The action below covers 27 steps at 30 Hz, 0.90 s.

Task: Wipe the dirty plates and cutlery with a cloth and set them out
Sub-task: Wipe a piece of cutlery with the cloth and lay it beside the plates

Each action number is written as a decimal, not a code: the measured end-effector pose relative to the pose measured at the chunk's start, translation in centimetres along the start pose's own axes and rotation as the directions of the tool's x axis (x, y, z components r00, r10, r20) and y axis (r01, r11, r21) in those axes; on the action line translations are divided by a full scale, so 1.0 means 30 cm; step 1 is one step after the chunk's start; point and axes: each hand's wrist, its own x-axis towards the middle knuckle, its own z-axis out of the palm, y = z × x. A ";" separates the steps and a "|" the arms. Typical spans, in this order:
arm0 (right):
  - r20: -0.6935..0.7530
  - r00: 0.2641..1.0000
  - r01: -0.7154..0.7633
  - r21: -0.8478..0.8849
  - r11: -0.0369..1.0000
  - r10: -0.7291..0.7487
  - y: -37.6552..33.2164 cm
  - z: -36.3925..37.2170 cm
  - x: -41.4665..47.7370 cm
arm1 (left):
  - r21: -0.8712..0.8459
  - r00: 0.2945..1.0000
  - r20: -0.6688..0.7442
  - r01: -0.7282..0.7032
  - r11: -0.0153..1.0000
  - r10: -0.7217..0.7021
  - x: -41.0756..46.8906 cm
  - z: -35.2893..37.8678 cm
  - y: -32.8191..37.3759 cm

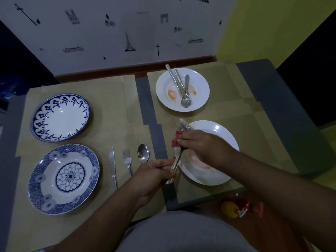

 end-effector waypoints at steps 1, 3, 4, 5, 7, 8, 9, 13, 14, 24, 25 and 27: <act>-0.030 0.999 -0.022 0.005 1.000 0.022 0.008 -0.006 0.016 | -0.012 1.000 0.006 -0.004 1.000 0.004 0.000 0.002 0.003; -0.049 0.997 -0.056 0.001 0.998 0.056 0.015 -0.013 0.043 | -0.028 1.000 0.019 -0.008 1.000 0.008 -0.002 0.005 0.008; -0.048 0.997 -0.064 -0.001 0.998 0.064 0.019 -0.017 0.052 | -0.028 1.000 0.021 -0.010 1.000 0.011 -0.004 0.004 0.011; -0.049 0.996 -0.070 -0.002 0.998 0.070 0.025 -0.019 0.057 | -0.023 1.000 0.018 -0.008 1.000 0.009 -0.002 0.000 0.011; -0.059 0.995 -0.083 0.001 0.997 0.083 0.033 -0.027 0.059 | -0.028 1.000 0.018 0.004 1.000 -0.003 0.002 -0.005 0.013; -0.060 0.994 -0.088 0.005 0.996 0.088 0.029 -0.033 0.058 | -0.035 1.000 0.014 0.011 0.999 -0.011 0.005 -0.005 0.016; -0.059 0.994 -0.087 0.008 0.996 0.088 0.020 -0.038 0.057 | -0.027 1.000 0.004 0.019 0.999 -0.019 0.010 -0.003 0.018; -0.064 0.995 -0.067 0.042 0.997 0.070 -0.027 -0.041 0.046 | 0.086 0.996 -0.072 0.062 0.994 -0.056 0.034 0.007 0.028; -0.065 0.996 -0.063 0.056 0.996 0.067 -0.033 -0.039 0.046 | 0.117 0.994 -0.093 0.064 0.991 -0.053 0.039 0.009 0.027; -0.095 0.988 -0.117 0.082 0.990 0.125 -0.033 -0.028 0.037 | 0.133 0.977 -0.211 0.043 0.990 -0.014 0.034 0.035 0.017; -0.093 0.986 -0.132 0.079 0.988 0.139 -0.030 -0.023 0.035 | 0.106 0.979 -0.204 0.042 0.993 -0.020 0.029 0.038 0.019; -0.094 0.983 -0.152 0.080 0.985 0.159 -0.028 -0.016 0.032 | 0.056 0.981 -0.193 0.035 0.998 -0.023 0.024 0.044 0.022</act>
